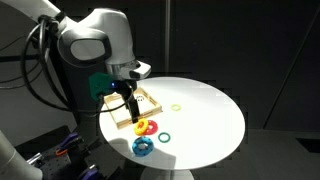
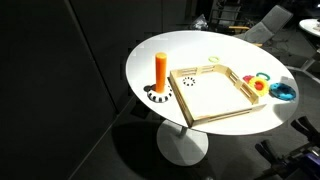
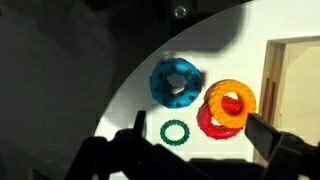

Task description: Put the yellow circle on the wooden tray

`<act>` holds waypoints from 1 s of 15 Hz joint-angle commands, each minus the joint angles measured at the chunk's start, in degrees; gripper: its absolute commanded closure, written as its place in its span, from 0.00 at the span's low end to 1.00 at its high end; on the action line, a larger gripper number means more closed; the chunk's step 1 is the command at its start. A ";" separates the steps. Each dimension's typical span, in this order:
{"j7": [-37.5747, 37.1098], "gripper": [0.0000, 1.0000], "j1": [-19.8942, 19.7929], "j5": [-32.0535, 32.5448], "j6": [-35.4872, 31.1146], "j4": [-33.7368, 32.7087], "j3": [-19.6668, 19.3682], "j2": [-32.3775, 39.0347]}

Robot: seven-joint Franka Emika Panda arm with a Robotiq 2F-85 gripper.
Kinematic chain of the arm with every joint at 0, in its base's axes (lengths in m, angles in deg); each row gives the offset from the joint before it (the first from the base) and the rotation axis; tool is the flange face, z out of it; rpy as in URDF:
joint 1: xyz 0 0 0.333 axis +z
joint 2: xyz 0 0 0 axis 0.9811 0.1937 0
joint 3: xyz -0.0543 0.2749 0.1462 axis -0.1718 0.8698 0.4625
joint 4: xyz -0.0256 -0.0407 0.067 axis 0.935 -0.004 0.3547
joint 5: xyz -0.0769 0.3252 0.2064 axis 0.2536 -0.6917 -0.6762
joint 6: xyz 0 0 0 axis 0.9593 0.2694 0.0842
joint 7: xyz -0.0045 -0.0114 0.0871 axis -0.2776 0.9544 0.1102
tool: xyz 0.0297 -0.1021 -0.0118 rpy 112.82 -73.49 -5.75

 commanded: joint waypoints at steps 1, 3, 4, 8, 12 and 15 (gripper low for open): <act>-0.03 0.00 0.25 -0.05 0.18 -0.41 -0.09 0.83; -0.03 0.00 0.53 -0.26 0.23 -0.99 -0.09 1.71; -0.03 0.00 0.58 -0.27 0.28 -1.14 -0.08 1.76; -1.01 0.00 0.52 0.20 -3.31 -1.06 0.21 3.68; -0.65 0.00 1.45 -0.44 -10.34 -0.37 0.65 7.25; 0.37 0.00 2.86 -1.39 -14.85 0.10 1.01 10.69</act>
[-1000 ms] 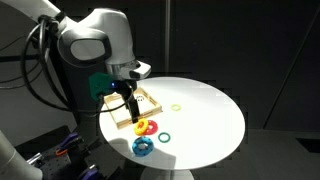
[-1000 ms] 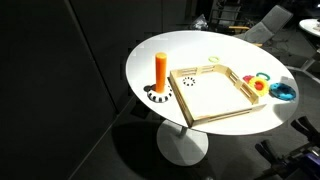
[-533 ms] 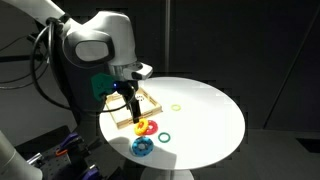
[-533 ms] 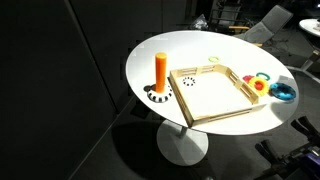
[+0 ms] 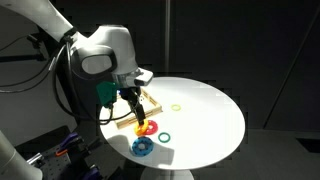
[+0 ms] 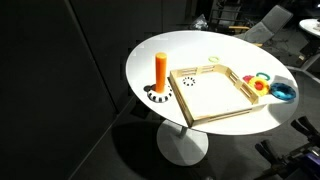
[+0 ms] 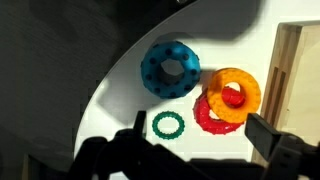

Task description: Put the yellow circle on the wooden tray

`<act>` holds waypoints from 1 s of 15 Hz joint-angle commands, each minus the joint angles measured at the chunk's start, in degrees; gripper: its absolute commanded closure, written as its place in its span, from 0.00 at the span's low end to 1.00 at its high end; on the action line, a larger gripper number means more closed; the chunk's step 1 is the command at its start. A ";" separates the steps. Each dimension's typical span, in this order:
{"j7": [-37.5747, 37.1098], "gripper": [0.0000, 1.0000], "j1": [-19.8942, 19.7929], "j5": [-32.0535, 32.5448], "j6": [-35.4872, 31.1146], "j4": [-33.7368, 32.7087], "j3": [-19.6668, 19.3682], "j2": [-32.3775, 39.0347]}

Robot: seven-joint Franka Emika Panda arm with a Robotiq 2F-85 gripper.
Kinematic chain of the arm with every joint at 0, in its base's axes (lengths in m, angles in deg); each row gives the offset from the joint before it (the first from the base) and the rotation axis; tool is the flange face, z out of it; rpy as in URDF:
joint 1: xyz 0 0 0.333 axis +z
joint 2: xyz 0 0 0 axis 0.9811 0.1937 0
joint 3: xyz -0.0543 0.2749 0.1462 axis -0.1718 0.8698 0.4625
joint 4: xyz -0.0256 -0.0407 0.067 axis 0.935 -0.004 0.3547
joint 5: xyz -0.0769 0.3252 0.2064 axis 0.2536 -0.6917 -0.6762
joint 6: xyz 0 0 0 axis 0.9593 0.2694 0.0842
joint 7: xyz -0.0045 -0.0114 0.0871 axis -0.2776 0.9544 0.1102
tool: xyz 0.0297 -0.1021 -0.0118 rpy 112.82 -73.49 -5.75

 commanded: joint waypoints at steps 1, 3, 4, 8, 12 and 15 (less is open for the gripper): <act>0.73 0.00 1.81 -1.46 -4.89 0.13 0.57 4.19; 0.80 0.00 2.50 -0.85 -7.79 -0.17 0.87 7.20; 0.64 0.00 2.74 -0.35 -9.12 -0.50 0.99 8.79; -0.16 0.00 3.47 1.35 -13.83 -1.96 0.84 14.33; 0.73 0.00 4.17 1.98 -16.94 -3.95 0.23 18.69; 3.21 0.00 3.74 0.53 -18.08 -5.48 1.18 20.78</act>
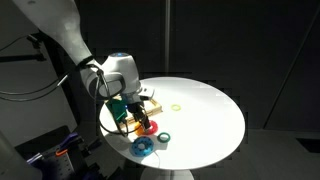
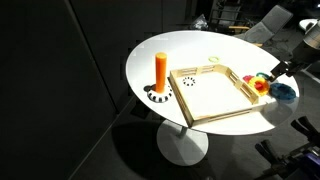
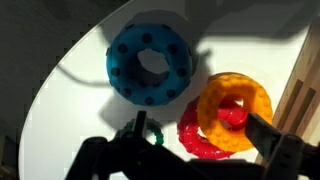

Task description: Put the yellow circle on the wooden tray

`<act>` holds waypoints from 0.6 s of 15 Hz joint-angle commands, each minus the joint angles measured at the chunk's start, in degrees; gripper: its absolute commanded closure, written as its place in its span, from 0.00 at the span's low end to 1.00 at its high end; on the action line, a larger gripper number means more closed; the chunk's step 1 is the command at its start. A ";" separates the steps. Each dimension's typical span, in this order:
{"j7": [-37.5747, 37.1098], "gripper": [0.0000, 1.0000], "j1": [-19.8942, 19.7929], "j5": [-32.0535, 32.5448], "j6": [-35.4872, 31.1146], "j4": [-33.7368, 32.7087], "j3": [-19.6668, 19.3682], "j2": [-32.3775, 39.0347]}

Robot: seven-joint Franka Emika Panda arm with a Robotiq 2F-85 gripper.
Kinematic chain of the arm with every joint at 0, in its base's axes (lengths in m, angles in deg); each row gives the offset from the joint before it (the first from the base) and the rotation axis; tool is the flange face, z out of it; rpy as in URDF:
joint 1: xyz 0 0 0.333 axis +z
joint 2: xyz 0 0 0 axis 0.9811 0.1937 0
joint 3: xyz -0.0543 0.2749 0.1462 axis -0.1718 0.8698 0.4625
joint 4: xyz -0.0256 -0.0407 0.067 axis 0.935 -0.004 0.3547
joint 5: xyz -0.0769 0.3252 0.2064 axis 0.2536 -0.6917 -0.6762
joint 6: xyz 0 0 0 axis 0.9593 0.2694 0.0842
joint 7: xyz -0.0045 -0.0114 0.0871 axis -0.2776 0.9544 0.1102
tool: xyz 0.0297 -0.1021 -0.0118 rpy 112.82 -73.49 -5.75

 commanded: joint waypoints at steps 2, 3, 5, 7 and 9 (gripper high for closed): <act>4.52 0.00 -0.79 -1.45 -1.47 -3.56 1.23 3.70; 5.56 0.00 -1.24 -1.81 -1.70 -4.02 1.75 4.21; 8.86 0.00 -3.40 -4.35 -2.18 -4.82 4.39 5.02; 12.91 0.00 -6.54 -7.97 -2.41 -5.69 8.10 5.82; 17.43 0.00 -10.29 -11.60 -1.95 -6.95 12.11 6.93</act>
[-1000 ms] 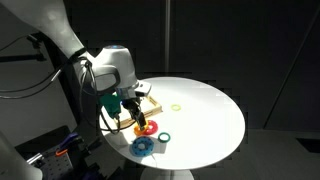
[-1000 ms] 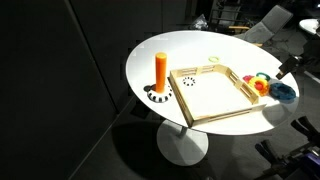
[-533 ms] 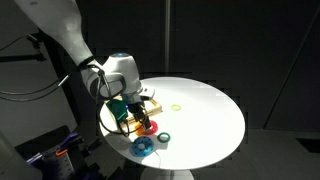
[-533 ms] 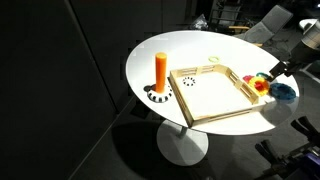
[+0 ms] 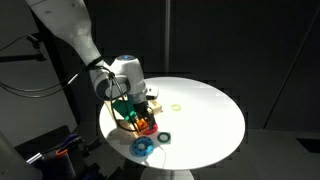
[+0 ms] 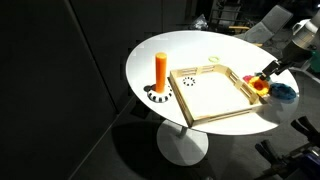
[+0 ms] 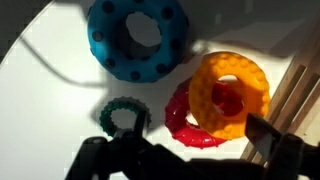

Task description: Put the yellow circle on the wooden tray

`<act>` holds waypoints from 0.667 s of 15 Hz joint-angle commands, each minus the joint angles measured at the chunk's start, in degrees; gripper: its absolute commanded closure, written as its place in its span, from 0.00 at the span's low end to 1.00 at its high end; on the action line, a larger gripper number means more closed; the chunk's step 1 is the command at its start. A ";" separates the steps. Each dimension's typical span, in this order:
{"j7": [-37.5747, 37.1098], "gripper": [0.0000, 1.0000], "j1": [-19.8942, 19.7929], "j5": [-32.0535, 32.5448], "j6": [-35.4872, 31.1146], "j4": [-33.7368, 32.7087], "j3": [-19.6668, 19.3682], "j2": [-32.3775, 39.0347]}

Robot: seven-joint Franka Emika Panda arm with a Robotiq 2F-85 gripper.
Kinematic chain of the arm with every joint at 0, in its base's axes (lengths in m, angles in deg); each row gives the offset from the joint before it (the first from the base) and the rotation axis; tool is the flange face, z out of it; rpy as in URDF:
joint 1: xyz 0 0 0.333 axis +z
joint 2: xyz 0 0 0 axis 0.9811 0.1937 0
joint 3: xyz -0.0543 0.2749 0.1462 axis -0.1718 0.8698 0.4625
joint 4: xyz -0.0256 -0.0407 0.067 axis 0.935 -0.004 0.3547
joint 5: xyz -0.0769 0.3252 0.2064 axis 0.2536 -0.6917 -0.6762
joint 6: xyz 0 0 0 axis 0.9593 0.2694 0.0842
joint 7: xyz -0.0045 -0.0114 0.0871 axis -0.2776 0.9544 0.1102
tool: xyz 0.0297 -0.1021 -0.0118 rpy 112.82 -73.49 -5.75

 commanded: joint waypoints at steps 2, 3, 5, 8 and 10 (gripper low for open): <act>10.55 0.00 -9.21 -7.33 0.94 -3.62 8.84 3.07; 12.47 0.00 -11.11 -8.54 1.40 -4.14 10.43 3.59; 16.18 0.00 -14.86 -10.45 2.22 -4.92 13.25 4.80; 20.61 0.00 -19.63 -12.38 3.58 -5.76 16.81 6.35; 22.52 0.00 -21.66 -12.92 4.46 -6.15 18.16 7.13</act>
